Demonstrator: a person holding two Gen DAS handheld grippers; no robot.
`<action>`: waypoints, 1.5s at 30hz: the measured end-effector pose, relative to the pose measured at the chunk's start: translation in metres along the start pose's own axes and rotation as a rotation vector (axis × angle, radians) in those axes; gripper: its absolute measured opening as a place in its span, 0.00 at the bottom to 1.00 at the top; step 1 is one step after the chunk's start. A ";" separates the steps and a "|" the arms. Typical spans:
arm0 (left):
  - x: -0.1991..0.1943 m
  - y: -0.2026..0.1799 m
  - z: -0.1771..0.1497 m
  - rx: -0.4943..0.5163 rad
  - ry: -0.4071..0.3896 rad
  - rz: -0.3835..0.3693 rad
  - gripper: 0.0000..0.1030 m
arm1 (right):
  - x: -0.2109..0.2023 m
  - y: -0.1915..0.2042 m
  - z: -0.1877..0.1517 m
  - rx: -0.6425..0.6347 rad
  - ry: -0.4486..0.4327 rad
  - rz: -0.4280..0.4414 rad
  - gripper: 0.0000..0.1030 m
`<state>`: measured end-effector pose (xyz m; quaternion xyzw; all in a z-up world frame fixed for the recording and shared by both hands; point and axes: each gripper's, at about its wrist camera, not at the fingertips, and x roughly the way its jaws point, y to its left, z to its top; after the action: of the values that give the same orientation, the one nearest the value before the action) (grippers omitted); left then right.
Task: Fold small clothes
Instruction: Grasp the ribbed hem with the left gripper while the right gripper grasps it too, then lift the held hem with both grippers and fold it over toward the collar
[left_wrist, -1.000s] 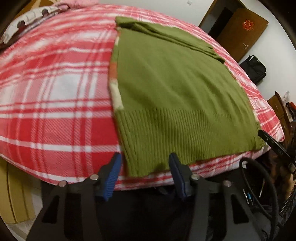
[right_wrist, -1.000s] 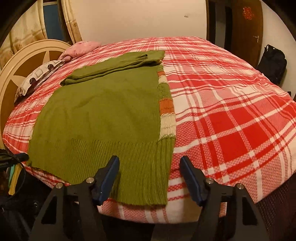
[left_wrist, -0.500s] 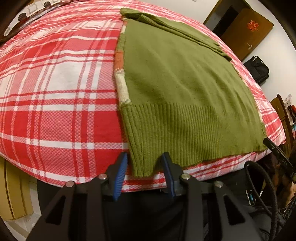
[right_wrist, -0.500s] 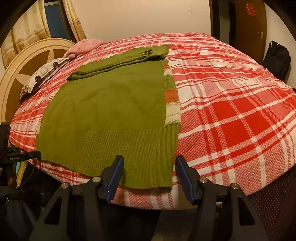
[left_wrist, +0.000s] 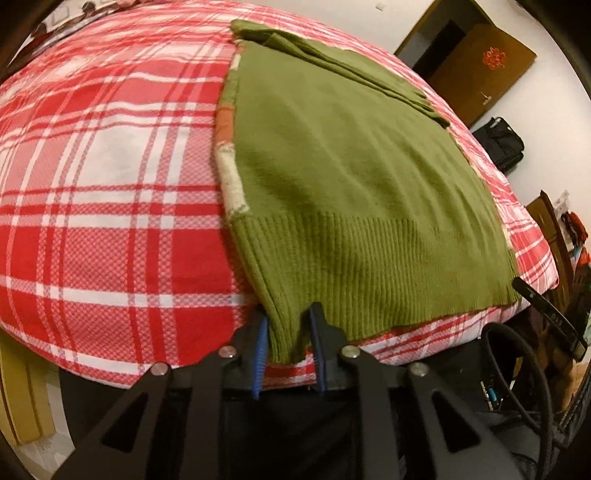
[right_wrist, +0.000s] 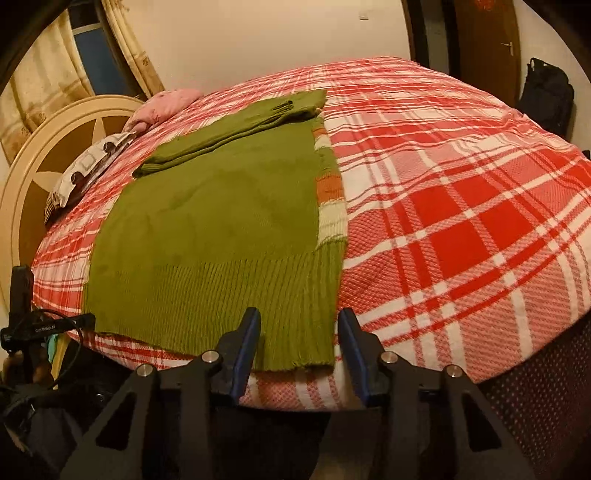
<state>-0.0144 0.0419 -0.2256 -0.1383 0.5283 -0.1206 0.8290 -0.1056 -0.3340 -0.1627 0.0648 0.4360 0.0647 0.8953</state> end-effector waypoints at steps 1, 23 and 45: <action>-0.003 0.000 0.000 0.006 -0.013 -0.023 0.09 | 0.003 0.001 -0.001 -0.010 0.006 -0.009 0.34; -0.087 -0.017 0.065 0.162 -0.453 -0.119 0.08 | -0.047 -0.015 0.067 0.170 -0.285 0.401 0.08; -0.026 -0.003 0.246 0.097 -0.507 -0.152 0.07 | 0.033 -0.022 0.270 0.213 -0.349 0.368 0.04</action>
<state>0.1987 0.0731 -0.1029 -0.1634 0.2853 -0.1694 0.9291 0.1291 -0.3662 -0.0271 0.2470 0.2603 0.1679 0.9182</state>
